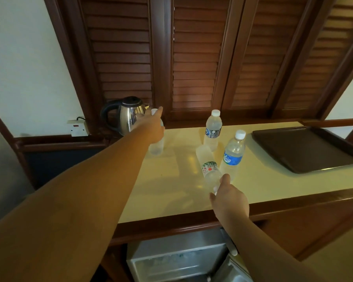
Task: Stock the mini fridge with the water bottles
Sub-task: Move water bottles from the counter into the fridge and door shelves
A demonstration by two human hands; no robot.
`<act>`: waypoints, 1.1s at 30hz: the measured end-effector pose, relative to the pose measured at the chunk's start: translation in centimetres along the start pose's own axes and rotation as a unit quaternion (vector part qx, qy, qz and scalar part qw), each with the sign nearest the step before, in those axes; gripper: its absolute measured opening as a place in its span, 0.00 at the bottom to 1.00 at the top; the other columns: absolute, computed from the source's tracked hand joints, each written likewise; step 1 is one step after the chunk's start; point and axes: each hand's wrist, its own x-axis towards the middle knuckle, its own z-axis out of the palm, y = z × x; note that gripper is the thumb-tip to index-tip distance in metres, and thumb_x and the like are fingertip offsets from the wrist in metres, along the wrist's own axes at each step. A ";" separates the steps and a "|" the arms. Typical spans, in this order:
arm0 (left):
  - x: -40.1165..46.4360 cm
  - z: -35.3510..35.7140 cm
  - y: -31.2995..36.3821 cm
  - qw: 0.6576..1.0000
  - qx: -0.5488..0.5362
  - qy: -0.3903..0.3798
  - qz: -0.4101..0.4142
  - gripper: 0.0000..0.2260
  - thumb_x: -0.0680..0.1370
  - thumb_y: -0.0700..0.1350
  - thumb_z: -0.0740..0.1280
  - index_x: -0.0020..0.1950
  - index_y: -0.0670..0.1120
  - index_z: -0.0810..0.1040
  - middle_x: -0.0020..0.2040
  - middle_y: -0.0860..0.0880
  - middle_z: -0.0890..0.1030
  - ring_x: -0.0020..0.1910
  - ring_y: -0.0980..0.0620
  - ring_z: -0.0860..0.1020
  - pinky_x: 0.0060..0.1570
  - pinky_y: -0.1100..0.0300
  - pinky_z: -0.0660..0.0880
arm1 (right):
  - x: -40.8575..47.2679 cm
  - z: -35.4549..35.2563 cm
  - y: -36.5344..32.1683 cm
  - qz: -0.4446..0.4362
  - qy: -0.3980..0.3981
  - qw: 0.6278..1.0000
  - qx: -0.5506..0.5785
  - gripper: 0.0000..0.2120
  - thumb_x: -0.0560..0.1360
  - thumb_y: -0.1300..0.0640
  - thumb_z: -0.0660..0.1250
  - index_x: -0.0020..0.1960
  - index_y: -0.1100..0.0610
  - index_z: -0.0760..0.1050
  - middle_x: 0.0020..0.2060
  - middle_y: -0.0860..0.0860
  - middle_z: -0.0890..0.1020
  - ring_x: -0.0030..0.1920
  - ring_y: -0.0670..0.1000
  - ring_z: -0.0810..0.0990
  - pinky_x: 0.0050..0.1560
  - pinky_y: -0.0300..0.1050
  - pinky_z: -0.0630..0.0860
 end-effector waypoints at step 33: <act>-31.6 1.3 10.1 0.907 -0.318 0.187 0.203 0.15 0.78 0.49 0.73 0.60 0.42 0.83 0.51 0.53 0.83 0.48 0.58 0.80 0.42 0.64 0.80 | -20.4 -9.8 15.5 -0.114 0.304 0.926 0.190 0.09 0.78 0.57 0.72 0.55 0.62 0.82 0.46 0.49 0.80 0.41 0.44 0.78 0.36 0.29 0.71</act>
